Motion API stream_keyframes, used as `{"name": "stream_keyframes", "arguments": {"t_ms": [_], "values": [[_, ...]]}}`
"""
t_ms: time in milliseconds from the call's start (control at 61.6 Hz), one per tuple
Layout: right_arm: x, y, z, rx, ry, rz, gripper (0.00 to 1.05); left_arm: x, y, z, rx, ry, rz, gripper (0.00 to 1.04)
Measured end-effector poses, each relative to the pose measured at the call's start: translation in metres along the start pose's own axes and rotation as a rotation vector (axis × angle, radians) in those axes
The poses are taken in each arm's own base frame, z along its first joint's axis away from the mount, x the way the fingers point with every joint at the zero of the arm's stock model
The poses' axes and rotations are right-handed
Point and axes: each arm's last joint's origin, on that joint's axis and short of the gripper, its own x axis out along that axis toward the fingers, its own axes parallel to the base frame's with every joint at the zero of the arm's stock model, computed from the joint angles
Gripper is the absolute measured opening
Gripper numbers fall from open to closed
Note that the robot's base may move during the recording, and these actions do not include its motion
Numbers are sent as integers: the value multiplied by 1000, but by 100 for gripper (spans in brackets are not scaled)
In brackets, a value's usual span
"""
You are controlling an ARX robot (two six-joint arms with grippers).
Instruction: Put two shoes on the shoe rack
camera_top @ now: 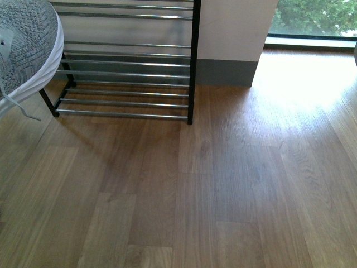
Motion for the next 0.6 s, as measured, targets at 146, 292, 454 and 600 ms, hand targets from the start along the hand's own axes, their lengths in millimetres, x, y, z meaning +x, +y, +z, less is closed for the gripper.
{"name": "stream_keyframes", "arguments": {"t_ms": [146, 292, 454, 600], "values": [[0, -1, 0, 1, 0, -4, 1, 0, 0, 0, 1, 0, -2, 2], [0, 0, 0, 1, -2, -6, 1, 0, 0, 0, 1, 3, -4, 2], [0, 0, 0, 1, -1, -1, 1, 0, 0, 0, 1, 1, 0, 2], [0, 0, 0, 1, 1, 2, 1, 0, 0, 0, 0, 0, 1, 2]]}}
